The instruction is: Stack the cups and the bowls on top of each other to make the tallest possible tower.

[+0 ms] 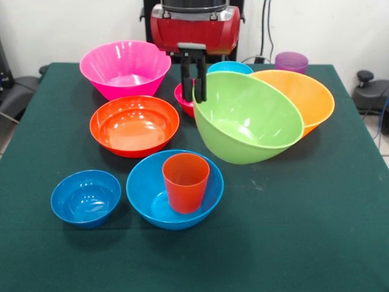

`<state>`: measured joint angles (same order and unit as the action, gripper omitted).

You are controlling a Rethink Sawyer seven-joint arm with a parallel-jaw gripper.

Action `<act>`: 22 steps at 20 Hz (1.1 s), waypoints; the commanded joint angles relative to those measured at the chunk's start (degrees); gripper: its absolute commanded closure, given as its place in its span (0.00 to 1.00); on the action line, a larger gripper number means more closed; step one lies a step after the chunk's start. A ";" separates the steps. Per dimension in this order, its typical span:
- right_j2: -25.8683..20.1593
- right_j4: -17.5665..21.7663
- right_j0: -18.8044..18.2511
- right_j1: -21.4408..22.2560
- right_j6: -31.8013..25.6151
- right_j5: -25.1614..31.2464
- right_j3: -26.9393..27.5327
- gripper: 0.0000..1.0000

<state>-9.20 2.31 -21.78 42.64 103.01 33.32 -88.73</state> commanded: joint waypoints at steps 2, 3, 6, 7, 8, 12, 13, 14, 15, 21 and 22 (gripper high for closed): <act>-8.28 5.00 -1.64 -4.40 -7.79 0.41 -1.54 1.00; -8.61 5.21 -1.97 -4.49 -7.91 0.43 -1.54 1.00; -9.68 6.05 -3.15 -5.14 -8.29 0.25 -1.44 1.00; -10.03 6.34 -3.55 -5.30 -8.39 0.17 -1.48 1.00; -10.30 6.61 -3.89 -5.42 -8.37 0.19 -1.57 1.00; -11.24 7.83 -5.03 -5.92 -7.96 -0.66 -2.20 1.00; -11.64 8.07 -5.41 -6.14 -7.98 -0.86 -2.34 1.00; -11.93 8.30 -5.67 -6.30 -7.96 -0.82 -2.28 1.00; -12.18 8.50 -5.84 -6.33 -7.96 -0.72 -2.24 1.00; -13.49 9.18 -6.75 -5.90 -7.57 0.50 -2.23 1.00; -13.69 9.27 -6.89 -5.87 -7.48 0.57 -2.30 1.00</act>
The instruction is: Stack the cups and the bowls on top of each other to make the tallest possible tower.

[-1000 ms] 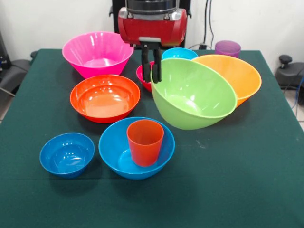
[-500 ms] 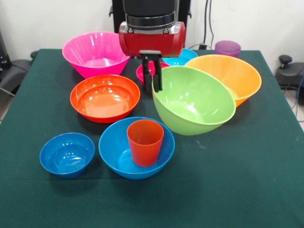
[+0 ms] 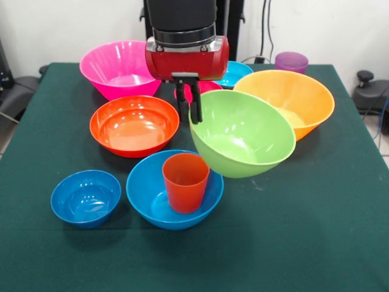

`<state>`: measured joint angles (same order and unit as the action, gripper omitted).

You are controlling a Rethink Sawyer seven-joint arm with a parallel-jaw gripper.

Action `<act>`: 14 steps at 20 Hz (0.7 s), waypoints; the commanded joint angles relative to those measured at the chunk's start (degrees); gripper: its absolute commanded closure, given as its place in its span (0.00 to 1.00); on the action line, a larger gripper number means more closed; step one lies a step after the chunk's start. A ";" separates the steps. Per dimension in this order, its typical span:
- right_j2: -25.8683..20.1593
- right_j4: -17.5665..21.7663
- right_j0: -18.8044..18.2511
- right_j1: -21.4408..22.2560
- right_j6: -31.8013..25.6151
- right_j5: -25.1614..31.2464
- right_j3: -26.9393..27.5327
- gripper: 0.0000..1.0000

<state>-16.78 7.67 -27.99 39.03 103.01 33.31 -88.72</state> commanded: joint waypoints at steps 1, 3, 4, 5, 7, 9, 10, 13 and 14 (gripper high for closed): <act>-6.32 3.98 -0.83 -2.20 -7.45 0.79 -2.32 1.00; -6.77 4.13 -1.13 -2.03 -7.39 1.25 -2.36 1.00; -6.94 4.16 -1.25 -1.81 -7.35 1.57 -2.41 1.00; -7.13 4.16 -1.38 -1.57 -7.33 1.93 -2.48 1.00; -7.33 4.24 -1.53 -1.14 -7.26 2.53 -2.44 1.00; -7.69 4.42 -1.84 -1.11 -7.53 3.20 -2.09 1.00; -7.86 4.50 -2.00 -1.18 -7.75 3.63 -1.82 1.00; -8.25 4.63 -2.30 -1.29 -8.15 4.70 -0.90 1.00; -8.31 4.65 -2.38 -1.13 -8.24 5.10 -0.78 1.00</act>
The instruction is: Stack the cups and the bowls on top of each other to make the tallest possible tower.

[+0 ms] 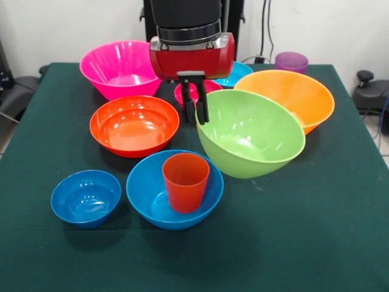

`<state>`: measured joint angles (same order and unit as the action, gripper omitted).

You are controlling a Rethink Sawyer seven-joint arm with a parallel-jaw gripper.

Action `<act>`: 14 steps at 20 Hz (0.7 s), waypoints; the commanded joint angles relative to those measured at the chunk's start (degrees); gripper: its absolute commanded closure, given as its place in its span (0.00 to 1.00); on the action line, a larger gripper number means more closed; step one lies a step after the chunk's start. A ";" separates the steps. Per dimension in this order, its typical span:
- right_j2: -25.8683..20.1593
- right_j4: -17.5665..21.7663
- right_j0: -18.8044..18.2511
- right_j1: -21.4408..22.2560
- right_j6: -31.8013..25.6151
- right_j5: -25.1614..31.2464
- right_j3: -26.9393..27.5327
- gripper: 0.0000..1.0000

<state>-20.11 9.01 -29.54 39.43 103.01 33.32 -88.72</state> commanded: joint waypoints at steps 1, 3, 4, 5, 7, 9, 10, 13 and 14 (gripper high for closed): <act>-5.14 3.36 -1.06 -1.25 -8.34 5.14 -1.12 1.00; -5.36 3.50 -1.41 -0.59 -8.39 5.30 -1.82 1.00; -5.44 3.59 -1.54 -0.28 -8.32 5.47 -2.07 1.00; -5.45 3.66 -1.52 -0.16 -8.29 5.84 -1.83 1.00; -5.59 3.72 -1.62 -0.11 -8.38 6.59 -1.34 1.00; -5.73 3.83 -1.82 -0.18 -8.55 6.95 -1.03 1.00; -5.87 3.87 -2.02 -0.19 -8.72 7.06 -0.99 1.00; -6.26 4.04 -2.59 -0.33 -9.19 7.43 -0.78 1.00; -6.33 4.12 -2.76 -0.31 -9.22 7.40 -0.91 1.00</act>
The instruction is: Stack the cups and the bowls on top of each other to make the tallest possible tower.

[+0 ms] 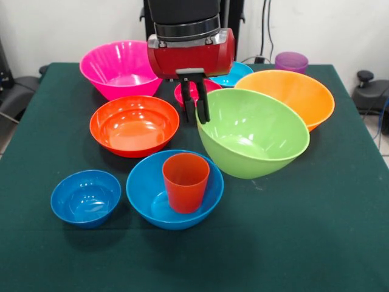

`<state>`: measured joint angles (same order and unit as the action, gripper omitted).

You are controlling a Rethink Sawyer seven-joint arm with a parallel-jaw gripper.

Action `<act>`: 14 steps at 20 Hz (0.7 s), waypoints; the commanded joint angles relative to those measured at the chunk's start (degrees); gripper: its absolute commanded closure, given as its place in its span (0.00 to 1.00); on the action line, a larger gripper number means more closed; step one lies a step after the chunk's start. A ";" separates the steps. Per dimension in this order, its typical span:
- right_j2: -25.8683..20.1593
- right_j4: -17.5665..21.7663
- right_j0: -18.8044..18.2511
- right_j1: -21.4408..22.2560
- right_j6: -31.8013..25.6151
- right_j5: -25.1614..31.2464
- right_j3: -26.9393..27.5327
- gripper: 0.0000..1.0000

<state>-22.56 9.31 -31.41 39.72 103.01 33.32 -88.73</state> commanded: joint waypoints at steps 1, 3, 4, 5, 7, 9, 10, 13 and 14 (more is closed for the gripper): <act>-3.96 3.87 -1.19 -0.52 -9.36 7.36 -1.16 1.00; -4.17 3.99 -1.57 -0.50 -9.62 7.56 -1.18 1.00; -4.26 4.04 -1.79 -0.59 -9.75 7.64 -1.21 1.00; -4.38 4.08 -1.99 -0.67 -9.92 7.69 -1.18 1.00; -4.55 4.19 -2.23 -0.89 -10.15 7.89 -0.91 1.00; -4.75 4.44 -2.80 -0.94 -10.32 7.46 -1.48 1.00; -4.89 4.60 -3.22 -0.95 -10.46 7.14 -1.95 1.00; -5.16 4.87 -3.53 -1.03 -10.59 7.37 -1.83 1.00; -5.25 4.93 -3.71 -0.99 -10.57 7.40 -1.97 1.00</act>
<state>-24.15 9.82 -34.32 39.72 103.01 33.43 -88.72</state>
